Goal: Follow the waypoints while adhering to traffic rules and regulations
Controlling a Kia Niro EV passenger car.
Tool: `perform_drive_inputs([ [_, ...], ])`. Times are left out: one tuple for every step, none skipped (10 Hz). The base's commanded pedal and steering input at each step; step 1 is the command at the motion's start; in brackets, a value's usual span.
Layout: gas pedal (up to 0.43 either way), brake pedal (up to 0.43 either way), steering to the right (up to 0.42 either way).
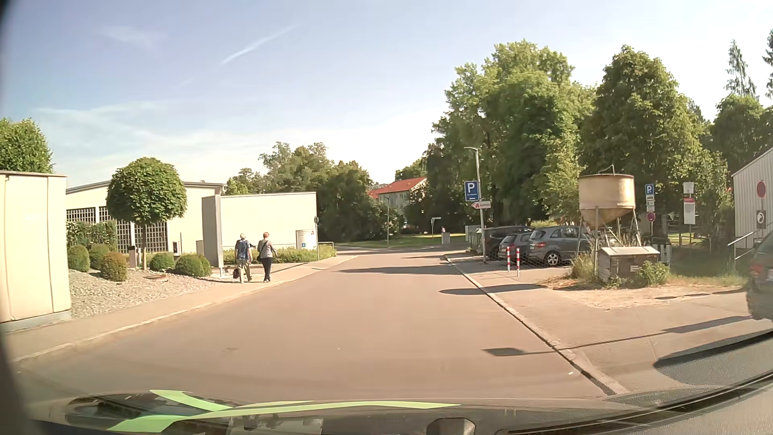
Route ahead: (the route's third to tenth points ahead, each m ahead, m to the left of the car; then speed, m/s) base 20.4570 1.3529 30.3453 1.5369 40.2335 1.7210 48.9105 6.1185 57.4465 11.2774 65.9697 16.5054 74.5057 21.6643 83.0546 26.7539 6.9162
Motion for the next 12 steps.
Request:
perform_drive_inputs([
  [0.0,0.018,0.0],
  [0.0,0.024,0.0],
  [0.0,0.03,0.0],
  [0.0,0.03,0.002],
  [0.0,0.037,0.003],
  [0.0,0.03,0.004],
  [0.0,0.037,0.004],
  [0.0,0.043,0.004],
  [0.0,0.049,0.004],
  [0.0,0.055,0.004],
  [0.0,0.055,0.0],
  [0.0,0.055,-0.002],
])
